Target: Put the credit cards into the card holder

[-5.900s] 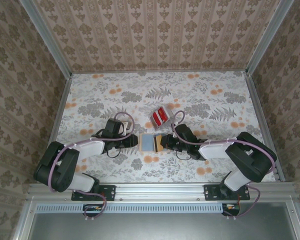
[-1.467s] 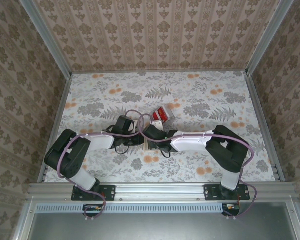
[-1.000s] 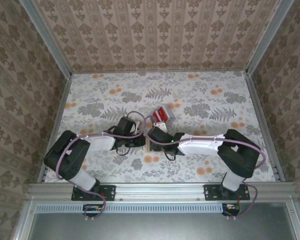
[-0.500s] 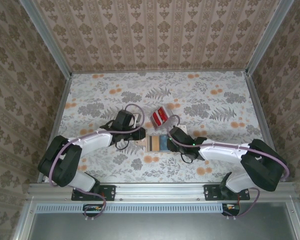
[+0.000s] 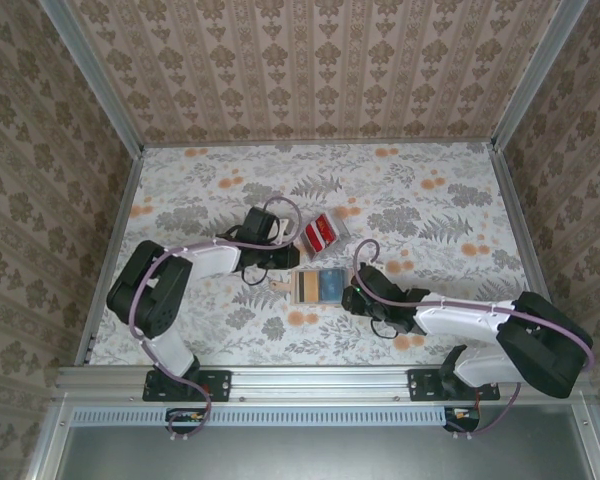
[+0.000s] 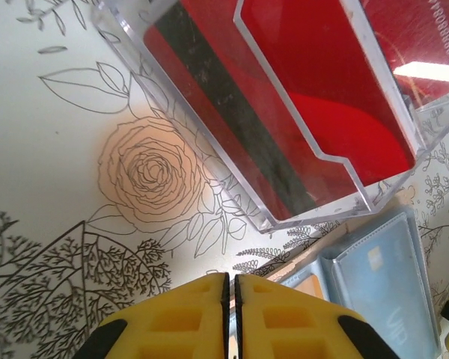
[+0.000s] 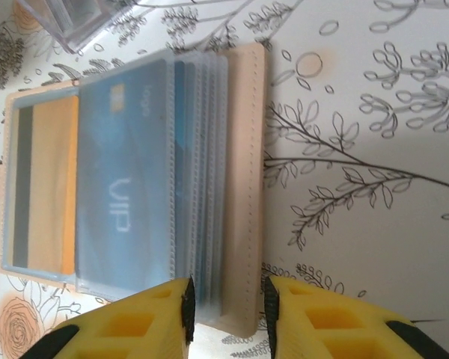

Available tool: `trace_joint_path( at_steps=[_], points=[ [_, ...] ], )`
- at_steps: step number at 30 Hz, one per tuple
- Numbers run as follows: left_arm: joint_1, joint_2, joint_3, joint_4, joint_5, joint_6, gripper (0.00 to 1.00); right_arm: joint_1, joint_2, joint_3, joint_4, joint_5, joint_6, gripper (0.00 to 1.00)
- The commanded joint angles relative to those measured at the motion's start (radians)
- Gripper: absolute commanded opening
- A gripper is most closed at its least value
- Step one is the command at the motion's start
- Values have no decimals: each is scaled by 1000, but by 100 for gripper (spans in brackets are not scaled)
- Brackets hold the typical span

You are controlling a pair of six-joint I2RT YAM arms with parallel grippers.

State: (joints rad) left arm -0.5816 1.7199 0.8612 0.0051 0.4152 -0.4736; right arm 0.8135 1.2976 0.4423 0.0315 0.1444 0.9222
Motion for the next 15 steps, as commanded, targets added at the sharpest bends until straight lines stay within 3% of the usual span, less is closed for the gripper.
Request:
trace_joint_path(
  at_steps=[1, 10, 15],
  points=[
    [0, 22, 14, 26, 55, 21, 13, -17, 6, -25, 77, -54, 51, 34],
    [-4, 17, -29, 4, 79, 28, 13, -27, 121, 17, 130, -63, 29, 33],
    [-6, -7, -74, -15, 80, 28, 13, -53, 110, 24, 111, -50, 12, 33]
  ],
)
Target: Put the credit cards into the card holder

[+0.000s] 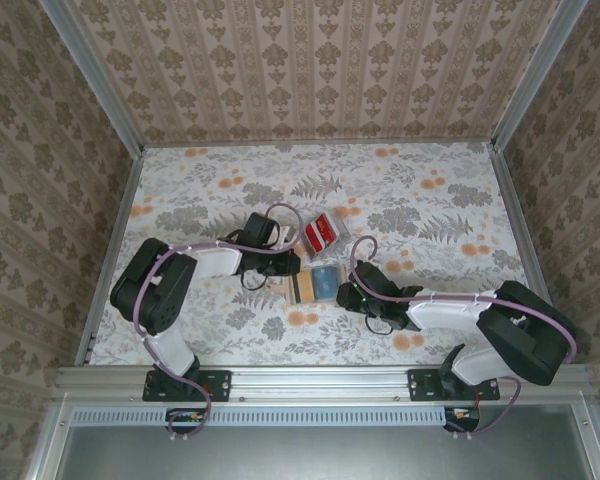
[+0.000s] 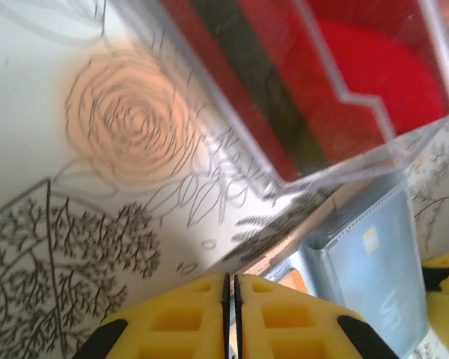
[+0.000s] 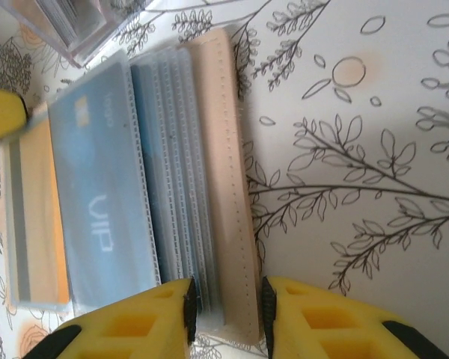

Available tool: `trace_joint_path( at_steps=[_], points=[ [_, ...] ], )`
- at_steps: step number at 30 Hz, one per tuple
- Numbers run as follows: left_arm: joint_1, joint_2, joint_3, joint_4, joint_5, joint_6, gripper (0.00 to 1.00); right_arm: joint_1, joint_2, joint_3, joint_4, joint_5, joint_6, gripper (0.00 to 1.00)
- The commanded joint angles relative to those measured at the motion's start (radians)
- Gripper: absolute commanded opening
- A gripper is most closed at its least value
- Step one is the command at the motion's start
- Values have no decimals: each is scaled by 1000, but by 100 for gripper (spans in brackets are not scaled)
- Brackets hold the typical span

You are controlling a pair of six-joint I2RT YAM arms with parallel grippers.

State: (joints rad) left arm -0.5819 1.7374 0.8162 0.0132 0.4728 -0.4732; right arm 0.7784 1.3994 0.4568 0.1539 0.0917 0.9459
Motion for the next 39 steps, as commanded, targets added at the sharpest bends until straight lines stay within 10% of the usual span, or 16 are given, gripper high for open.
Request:
trace_joint_path(
  at_steps=[1, 29, 39],
  points=[
    [-8, -36, -45, -25, 21, 26, 13, -22, 4, 10, -10, 2, -14, 33],
    [-165, -349, -348, -107, -99, -124, 14, 15, 319, 350, 62, -187, -120, 32],
    [-187, -515, -356, -218, -210, -94, 22, -2, 203, 299, -42, -156, -155, 33]
  ],
)
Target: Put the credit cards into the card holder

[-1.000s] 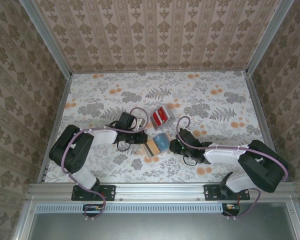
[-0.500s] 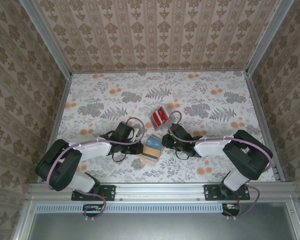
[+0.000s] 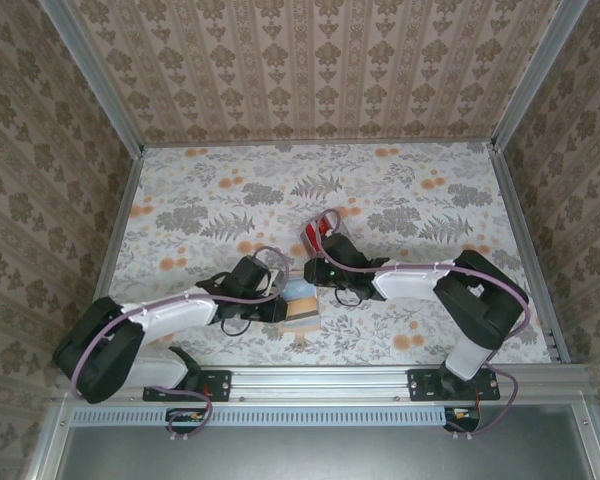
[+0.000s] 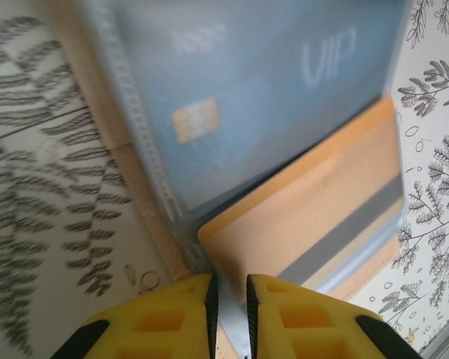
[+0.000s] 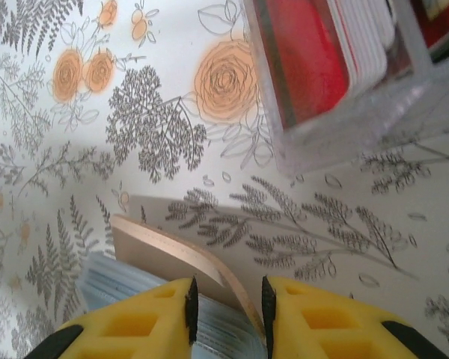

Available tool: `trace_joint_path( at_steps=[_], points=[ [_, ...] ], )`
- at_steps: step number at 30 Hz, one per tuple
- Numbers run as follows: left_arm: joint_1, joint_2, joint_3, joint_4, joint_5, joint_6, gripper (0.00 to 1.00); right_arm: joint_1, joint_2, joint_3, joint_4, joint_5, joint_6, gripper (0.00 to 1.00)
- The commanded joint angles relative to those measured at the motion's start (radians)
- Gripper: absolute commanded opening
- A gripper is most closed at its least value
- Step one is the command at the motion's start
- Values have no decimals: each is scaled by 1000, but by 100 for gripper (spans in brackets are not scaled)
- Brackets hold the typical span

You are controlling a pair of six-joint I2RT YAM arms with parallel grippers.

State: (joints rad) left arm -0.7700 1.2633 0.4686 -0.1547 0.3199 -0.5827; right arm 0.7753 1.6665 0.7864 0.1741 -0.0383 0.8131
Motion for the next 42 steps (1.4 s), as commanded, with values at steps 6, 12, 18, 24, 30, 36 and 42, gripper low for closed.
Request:
trace_joint_path(
  at_steps=[6, 12, 18, 24, 30, 36, 42],
  points=[
    [2, -19, -10, -45, -27, 38, 22, -36, -143, -110, -111, 27, -25, 35],
    [1, 8, -34, -53, 4, 44, 17, -38, -134, -132, -81, -46, 0, 32],
    [-7, 14, -51, -17, 44, 13, 15, -2, -30, -103, -41, -111, 16, 30],
    [-22, 41, -51, 38, 61, -24, 15, 8, 95, -30, 32, -158, 28, 30],
    [-48, 92, -43, 140, 63, -72, 15, 8, 180, 124, -15, -186, -20, 30],
    [-72, 169, 9, 202, 63, -86, 16, -4, 236, 264, -122, -204, -94, 29],
    [-86, 176, 61, 191, 41, -75, 20, -42, 169, 266, -188, -195, -139, 29]
  ],
)
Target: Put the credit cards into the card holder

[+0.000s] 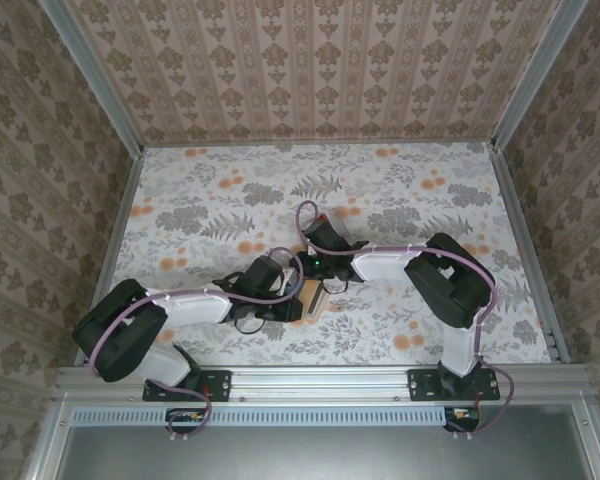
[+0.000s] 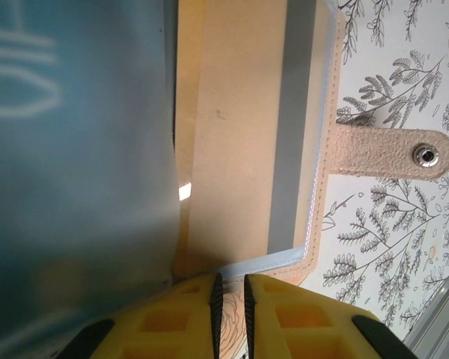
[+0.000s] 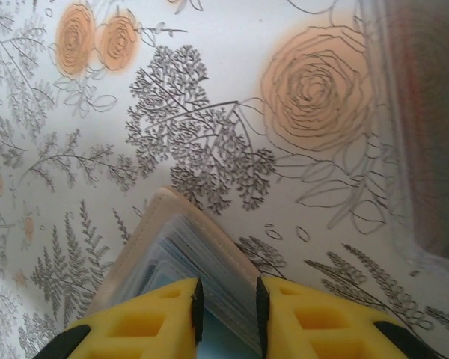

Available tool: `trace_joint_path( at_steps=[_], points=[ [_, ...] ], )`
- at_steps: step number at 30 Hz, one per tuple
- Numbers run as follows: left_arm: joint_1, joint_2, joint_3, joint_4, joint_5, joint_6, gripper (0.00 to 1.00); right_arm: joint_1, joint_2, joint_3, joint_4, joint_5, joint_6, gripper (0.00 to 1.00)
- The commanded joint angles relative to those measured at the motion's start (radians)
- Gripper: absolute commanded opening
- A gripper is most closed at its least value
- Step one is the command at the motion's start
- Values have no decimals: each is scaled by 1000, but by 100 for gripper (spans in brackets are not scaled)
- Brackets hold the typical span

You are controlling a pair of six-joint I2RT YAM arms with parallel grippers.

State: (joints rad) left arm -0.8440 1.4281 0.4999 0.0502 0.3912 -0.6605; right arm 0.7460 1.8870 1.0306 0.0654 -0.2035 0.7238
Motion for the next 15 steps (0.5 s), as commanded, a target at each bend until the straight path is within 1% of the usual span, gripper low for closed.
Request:
trace_joint_path(
  at_steps=[1, 7, 11, 15],
  points=[
    [-11, 6, 34, -24, -36, 5, 20, -17, -67, 21, -96, -29, -57, 29],
    [-10, -59, 38, -57, -97, 26, 22, -43, -163, 28, -193, -3, -123, 30],
    [-10, -115, 40, -87, -148, 24, 22, -60, -227, 16, -210, 1, -137, 31],
    [-2, -163, 33, -105, -242, 27, 24, -74, -299, -8, -214, 52, -160, 32]
  ],
)
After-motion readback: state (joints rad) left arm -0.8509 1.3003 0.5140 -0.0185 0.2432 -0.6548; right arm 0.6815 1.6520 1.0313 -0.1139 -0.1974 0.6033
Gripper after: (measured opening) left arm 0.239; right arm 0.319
